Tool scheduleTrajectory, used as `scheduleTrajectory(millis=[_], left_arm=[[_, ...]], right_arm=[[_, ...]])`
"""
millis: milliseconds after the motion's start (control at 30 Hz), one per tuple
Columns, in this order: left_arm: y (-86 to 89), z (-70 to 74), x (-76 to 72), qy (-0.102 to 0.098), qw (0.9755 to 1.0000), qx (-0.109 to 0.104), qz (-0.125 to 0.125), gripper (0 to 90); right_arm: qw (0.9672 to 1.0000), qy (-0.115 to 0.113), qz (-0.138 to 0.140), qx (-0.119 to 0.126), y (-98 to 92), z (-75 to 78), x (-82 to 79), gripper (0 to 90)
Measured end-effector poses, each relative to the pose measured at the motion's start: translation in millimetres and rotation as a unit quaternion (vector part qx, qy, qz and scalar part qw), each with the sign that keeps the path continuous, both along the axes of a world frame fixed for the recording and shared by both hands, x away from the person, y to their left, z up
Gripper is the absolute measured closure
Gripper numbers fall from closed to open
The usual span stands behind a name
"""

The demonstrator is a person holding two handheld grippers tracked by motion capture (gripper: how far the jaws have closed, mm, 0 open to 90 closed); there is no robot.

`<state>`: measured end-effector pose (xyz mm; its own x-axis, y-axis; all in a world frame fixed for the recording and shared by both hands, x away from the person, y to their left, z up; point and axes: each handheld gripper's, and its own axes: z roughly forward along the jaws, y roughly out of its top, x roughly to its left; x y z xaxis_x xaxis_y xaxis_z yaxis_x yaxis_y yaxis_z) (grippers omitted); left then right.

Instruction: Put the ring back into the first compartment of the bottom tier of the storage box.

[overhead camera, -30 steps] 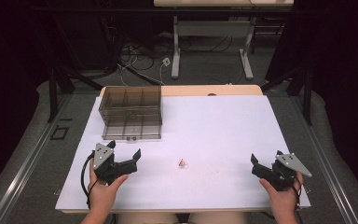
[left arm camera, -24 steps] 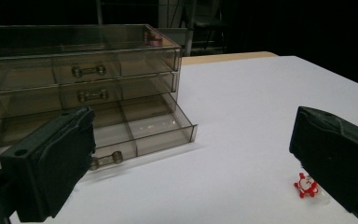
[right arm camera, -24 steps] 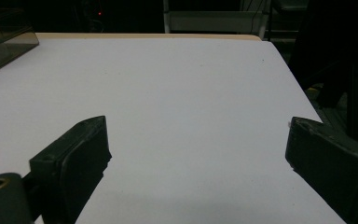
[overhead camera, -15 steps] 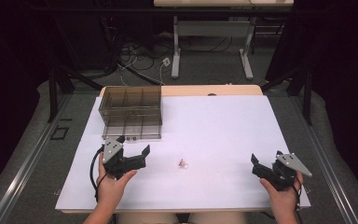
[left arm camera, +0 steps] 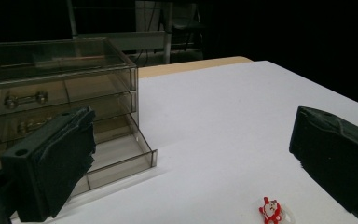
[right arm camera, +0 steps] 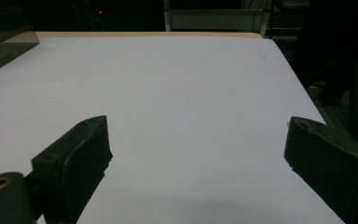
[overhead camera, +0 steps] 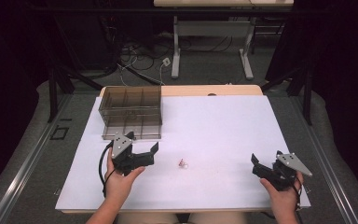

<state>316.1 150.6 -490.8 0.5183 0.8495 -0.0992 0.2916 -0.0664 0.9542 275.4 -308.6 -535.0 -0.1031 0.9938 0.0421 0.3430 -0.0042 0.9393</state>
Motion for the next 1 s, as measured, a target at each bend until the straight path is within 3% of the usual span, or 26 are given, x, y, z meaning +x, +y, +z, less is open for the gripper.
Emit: scheduleTrajectory(millis=[533, 1000], left_arm=[[-20.1, 3.0, 7.1, 0.000, 0.9998, 0.002, -0.020, 2.8], [-39.0, -5.5, 9.6, 0.013, 0.9994, -0.007, -0.033, 8.4]], right_arm=[[1.0000, 0.007, -0.002, -0.002, -1.0, -0.3, 0.1, 6.6], [1.0000, 0.007, 0.000, 0.003, -1.6, -0.9, 0.8, 7.3]])
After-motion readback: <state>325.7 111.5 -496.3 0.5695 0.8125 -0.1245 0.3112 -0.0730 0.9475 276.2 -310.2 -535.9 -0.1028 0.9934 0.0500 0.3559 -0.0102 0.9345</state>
